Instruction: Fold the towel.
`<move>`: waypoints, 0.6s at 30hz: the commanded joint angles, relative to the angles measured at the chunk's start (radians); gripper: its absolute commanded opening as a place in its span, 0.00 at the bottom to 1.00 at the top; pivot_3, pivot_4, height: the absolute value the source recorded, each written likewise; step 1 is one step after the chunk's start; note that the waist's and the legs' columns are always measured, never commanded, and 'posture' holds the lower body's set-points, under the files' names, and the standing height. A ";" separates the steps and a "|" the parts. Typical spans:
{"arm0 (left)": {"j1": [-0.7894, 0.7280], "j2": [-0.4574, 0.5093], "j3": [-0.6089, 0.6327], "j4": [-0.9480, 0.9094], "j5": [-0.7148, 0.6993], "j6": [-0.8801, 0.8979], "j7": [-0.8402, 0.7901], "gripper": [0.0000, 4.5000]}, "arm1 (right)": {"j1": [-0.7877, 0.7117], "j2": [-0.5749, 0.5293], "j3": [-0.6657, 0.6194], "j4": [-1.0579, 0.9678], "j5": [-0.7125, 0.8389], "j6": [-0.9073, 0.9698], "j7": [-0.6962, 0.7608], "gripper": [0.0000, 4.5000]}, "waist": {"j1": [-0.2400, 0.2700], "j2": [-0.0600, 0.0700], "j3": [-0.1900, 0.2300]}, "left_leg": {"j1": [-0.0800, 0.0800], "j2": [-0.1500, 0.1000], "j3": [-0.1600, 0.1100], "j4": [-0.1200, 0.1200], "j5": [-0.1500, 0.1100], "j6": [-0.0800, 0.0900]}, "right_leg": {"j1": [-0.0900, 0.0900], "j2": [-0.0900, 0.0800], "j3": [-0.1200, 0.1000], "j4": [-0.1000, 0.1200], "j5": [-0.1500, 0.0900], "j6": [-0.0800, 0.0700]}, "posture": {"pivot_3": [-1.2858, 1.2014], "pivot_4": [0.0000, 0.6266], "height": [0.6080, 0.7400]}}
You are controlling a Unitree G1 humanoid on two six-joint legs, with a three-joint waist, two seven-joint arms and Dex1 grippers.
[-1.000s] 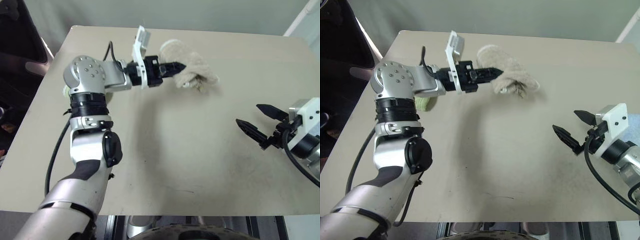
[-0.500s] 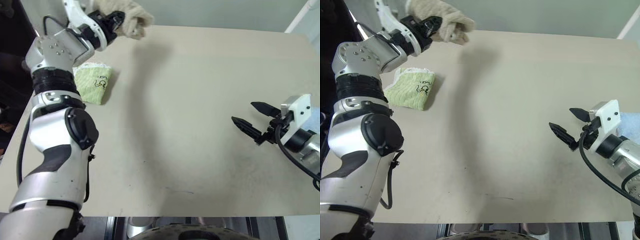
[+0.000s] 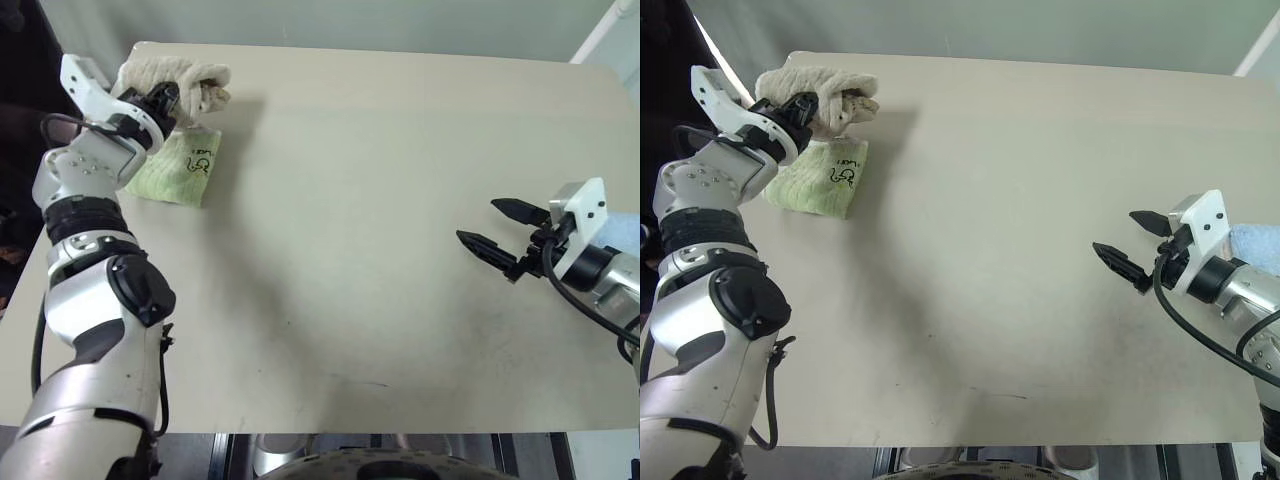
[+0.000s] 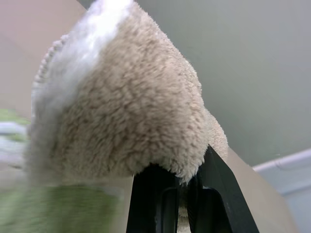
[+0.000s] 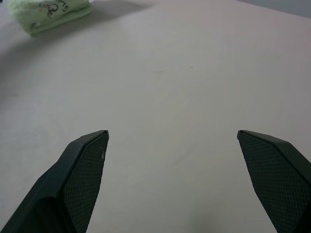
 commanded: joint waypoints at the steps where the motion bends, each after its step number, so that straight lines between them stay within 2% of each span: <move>1: -0.006 0.049 0.012 -0.056 -0.020 -0.005 -0.011 0.00 | -0.023 -0.009 0.013 0.002 -0.012 -0.026 0.028 1.00 | 0.000 0.000 0.000 | 0.000 0.000 0.000 0.000 0.000 0.000 | 0.000 0.000 0.000 0.000 0.001 0.000 | 0.52 0.24 0.95; 8: -0.025 0.104 -0.029 -0.059 0.007 -0.028 -0.051 0.00 | -0.044 0.006 0.052 0.031 -0.036 -0.050 0.039 1.00 | -0.004 0.000 0.000 | 0.000 0.001 -0.001 0.000 0.004 -0.003 | -0.001 0.000 -0.003 0.000 0.004 -0.004 | 0.52 0.24 0.95; 14: -0.066 0.139 -0.057 -0.033 0.027 -0.050 -0.078 0.00 | -0.050 0.013 0.069 0.049 -0.053 -0.068 0.046 1.00 | -0.003 0.000 0.000 | 0.000 0.002 -0.004 0.000 0.008 -0.005 | 0.000 -0.002 -0.014 0.001 0.007 -0.009 | 0.52 0.24 0.95; 18: -0.053 0.163 -0.040 -0.026 0.017 -0.018 -0.072 0.00 | -0.049 0.018 0.076 0.058 -0.061 -0.079 0.052 1.00 | -0.006 0.000 0.000 | 0.000 0.004 -0.004 -0.001 0.010 -0.007 | 0.000 -0.001 -0.017 0.001 0.007 -0.011 | 0.52 0.24 0.95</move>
